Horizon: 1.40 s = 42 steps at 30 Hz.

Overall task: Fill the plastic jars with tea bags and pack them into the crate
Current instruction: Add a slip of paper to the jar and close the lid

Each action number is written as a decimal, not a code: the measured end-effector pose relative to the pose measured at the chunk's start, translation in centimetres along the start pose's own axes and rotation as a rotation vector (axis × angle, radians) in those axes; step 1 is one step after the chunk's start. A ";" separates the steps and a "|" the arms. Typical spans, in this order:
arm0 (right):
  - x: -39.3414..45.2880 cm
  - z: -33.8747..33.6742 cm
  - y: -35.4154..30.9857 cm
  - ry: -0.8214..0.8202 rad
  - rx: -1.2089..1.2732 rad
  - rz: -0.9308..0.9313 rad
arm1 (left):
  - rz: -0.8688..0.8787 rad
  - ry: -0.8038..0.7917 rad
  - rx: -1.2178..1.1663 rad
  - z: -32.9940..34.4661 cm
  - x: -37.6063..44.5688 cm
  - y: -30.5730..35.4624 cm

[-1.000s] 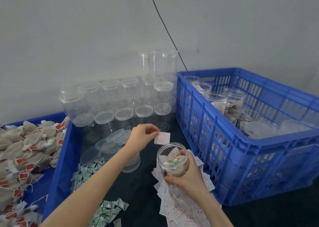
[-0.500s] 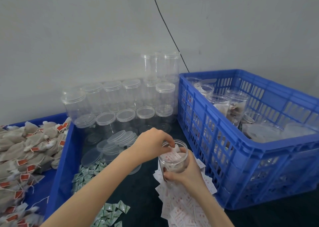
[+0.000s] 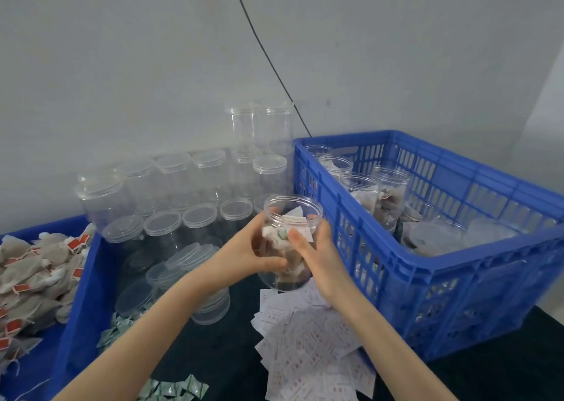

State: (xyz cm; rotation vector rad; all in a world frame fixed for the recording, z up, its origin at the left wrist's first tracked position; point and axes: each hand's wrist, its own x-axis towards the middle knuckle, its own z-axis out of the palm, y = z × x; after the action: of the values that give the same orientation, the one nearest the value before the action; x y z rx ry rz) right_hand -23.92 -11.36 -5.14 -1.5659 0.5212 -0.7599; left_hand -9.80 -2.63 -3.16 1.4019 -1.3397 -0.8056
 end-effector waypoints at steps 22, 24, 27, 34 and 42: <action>6.7 -11.7 -17.5 0.151 -0.987 -0.336 | 0.316 0.162 -0.002 5.0 8.8 8.8; 7.3 -13.9 -18.0 0.227 -0.978 -0.344 | 0.317 0.183 -0.064 5.7 9.7 9.4; 7.7 -16.5 -17.8 0.290 -1.066 -0.364 | 0.298 0.202 -0.050 6.3 10.7 9.3; 8.1 -18.5 -12.7 0.090 -1.151 -0.152 | 0.207 0.201 -0.057 7.0 11.7 7.0; 8.0 -17.0 -7.0 -0.315 -1.288 0.032 | 0.119 0.188 -0.026 7.2 11.8 5.3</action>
State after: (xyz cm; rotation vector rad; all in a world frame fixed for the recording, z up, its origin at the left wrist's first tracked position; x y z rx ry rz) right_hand -31.57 -27.76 3.56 -2.7765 0.8652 -0.0472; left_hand -16.23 -14.99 1.75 1.3299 -1.2499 -0.5950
